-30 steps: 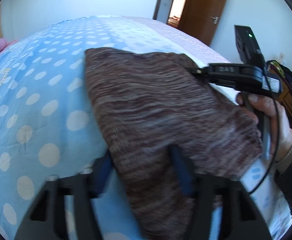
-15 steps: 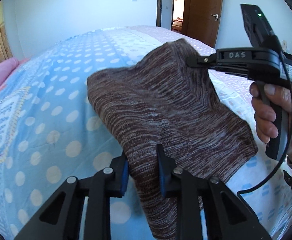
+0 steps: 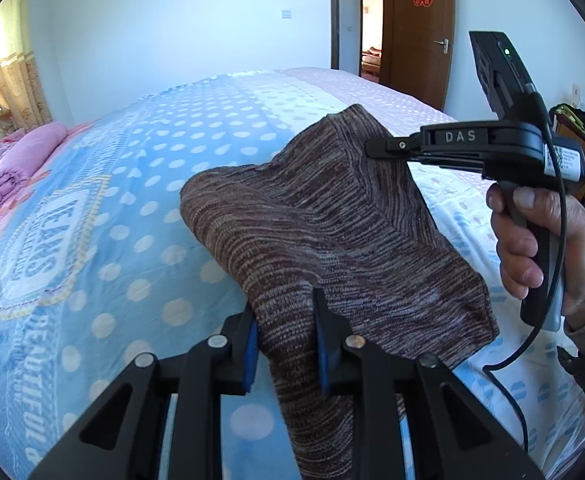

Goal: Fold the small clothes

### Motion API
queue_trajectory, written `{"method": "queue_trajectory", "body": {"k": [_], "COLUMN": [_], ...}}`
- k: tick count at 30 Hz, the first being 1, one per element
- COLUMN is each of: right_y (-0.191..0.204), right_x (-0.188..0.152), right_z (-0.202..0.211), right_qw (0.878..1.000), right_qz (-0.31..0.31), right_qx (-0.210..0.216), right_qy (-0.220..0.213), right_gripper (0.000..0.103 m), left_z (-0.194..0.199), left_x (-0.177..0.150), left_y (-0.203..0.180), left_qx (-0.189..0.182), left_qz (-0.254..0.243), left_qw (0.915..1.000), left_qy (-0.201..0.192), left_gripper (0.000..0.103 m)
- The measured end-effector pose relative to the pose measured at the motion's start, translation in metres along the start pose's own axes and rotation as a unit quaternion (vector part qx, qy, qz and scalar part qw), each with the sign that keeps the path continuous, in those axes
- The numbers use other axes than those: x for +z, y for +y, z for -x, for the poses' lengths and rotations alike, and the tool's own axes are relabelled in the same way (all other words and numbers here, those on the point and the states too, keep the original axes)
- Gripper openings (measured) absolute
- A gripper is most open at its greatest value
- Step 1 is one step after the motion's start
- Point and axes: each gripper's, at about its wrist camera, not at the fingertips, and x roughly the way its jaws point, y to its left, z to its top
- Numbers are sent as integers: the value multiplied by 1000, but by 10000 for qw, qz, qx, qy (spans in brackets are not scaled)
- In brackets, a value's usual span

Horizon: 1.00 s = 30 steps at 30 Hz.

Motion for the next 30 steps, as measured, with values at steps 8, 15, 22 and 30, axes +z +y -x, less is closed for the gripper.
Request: {"method": "queue_trajectory", "body": {"k": [8, 15, 22, 30], "right_y": [33, 64, 99, 137], "right_x": [-5, -7, -9, -12], "right_z": [-16, -28, -47, -69], "right_qw": [9996, 9984, 9961, 9927], "right_qz": [87, 198, 371, 522], "right_qx": [265, 510, 754, 1001], "right_qy": [88, 149, 278, 435], "right_gripper": [7, 7, 7, 7], "left_z": [23, 41, 59, 80], "left_x": [-13, -23, -35, -51], "left_y": [21, 52, 80, 109], "left_qx": [118, 247, 433, 658], "left_qz": [143, 369, 582, 766], "left_qw": [9998, 9989, 9971, 9943], "left_qy": [-86, -168, -240, -329], "left_gripper": [24, 24, 24, 24]}}
